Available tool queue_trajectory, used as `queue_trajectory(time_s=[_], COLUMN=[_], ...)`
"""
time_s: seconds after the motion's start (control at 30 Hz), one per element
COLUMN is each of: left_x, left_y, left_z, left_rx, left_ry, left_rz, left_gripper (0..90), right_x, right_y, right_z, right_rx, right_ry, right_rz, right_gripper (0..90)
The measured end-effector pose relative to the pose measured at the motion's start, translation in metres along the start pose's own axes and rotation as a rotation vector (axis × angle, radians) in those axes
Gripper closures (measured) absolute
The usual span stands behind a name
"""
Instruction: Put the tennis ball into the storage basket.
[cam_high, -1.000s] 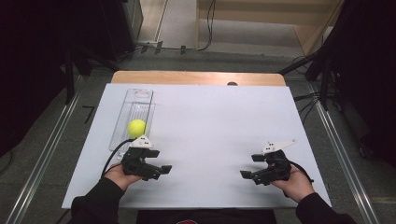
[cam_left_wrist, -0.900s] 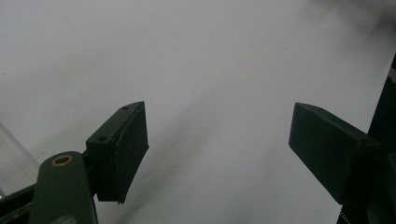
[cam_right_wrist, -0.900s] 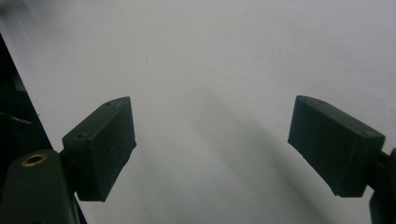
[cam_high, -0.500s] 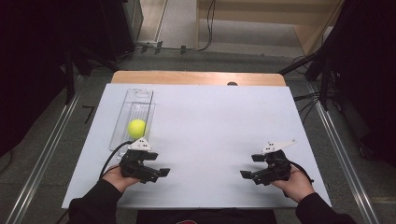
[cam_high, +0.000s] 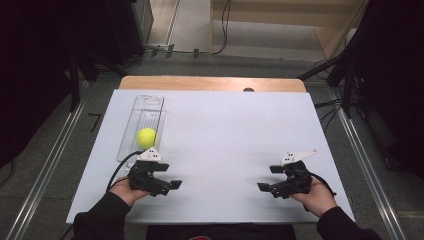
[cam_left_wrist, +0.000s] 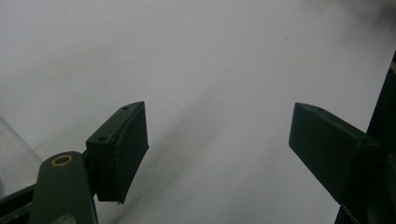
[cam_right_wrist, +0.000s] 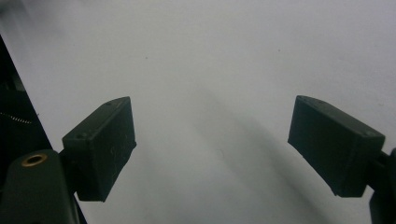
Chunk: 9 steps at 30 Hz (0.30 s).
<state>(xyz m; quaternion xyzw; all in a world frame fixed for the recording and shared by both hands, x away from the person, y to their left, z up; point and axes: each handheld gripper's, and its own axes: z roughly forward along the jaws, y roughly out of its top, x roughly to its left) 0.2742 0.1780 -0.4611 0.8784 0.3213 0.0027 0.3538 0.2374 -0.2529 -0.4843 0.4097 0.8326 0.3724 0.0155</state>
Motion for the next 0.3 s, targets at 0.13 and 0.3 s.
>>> queue_trajectory(time_s=[0.13, 0.3], left_x=[-0.0001, 0.0], left_y=[-0.0001, 0.0002], left_z=[0.0003, -0.0001], left_rx=[-0.001, 0.0], left_ry=[-0.002, -0.003], left_rz=[0.0, 0.004], left_gripper=[20.5, 20.6], right_x=[-0.0001, -0.0004], right_y=[0.0, -0.0001], right_z=[-0.0001, 0.0001], right_rx=[0.001, 0.003], right_ry=[-0.001, -0.001], right_rz=[-0.001, -0.003], right_gripper=[12.8, 12.8])
